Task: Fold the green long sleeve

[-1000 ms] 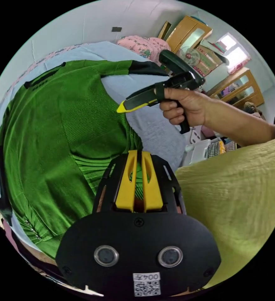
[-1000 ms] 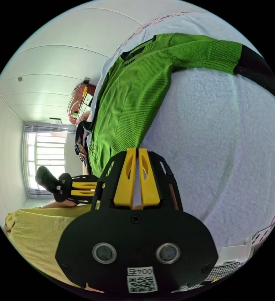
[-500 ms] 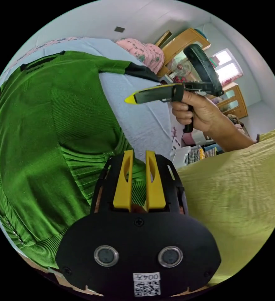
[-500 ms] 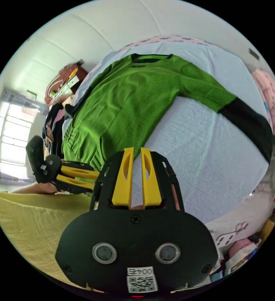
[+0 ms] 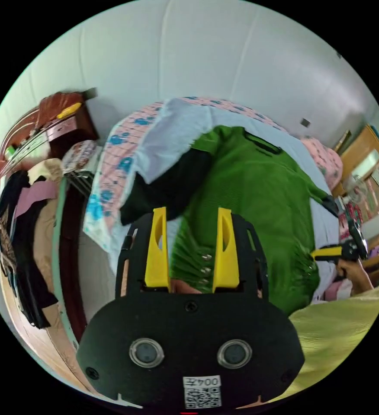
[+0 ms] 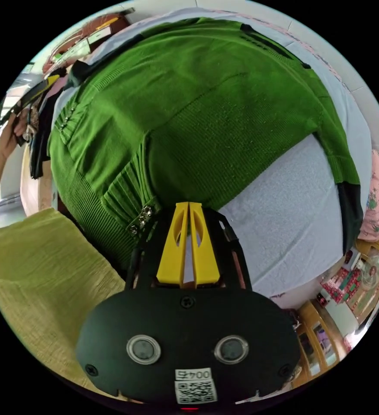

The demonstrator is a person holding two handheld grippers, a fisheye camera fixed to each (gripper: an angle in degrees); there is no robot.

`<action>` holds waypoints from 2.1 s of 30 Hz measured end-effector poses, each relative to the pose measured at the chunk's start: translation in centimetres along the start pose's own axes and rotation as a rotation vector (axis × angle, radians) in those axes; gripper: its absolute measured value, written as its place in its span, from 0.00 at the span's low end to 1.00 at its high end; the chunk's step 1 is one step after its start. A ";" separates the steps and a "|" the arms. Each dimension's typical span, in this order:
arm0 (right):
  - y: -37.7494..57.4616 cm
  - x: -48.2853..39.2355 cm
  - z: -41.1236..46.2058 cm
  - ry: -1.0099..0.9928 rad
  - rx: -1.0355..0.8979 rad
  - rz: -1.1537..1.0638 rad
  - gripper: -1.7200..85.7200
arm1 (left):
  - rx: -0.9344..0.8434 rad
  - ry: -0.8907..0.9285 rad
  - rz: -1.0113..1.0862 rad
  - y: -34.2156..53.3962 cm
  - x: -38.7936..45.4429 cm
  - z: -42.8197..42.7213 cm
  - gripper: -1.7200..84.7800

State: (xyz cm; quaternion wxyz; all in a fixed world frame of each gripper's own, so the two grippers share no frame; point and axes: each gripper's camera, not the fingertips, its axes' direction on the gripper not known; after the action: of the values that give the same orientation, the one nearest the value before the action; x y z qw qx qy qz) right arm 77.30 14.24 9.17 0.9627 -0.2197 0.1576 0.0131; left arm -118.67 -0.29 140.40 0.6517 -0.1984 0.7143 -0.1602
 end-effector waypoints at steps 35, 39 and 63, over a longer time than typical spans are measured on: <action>-4.3 -10.8 4.7 0.202 -0.013 0.368 0.01 | 0.087 -0.084 0.267 -31.1 -19.1 -7.1 0.06; -3.6 -10.7 4.1 0.189 -0.012 0.407 0.01 | -0.052 -0.145 0.233 -31.8 -20.4 -1.5 0.07; 6.6 -8.5 -2.7 0.137 0.149 0.310 0.07 | -0.089 0.378 0.290 -6.0 -18.5 -11.0 0.20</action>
State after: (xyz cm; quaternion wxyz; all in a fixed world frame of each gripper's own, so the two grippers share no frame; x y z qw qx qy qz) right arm 67.80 19.45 6.74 0.9498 -0.1214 0.2552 0.1345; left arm -127.88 3.32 160.45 0.5133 -0.0888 0.8509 -0.0680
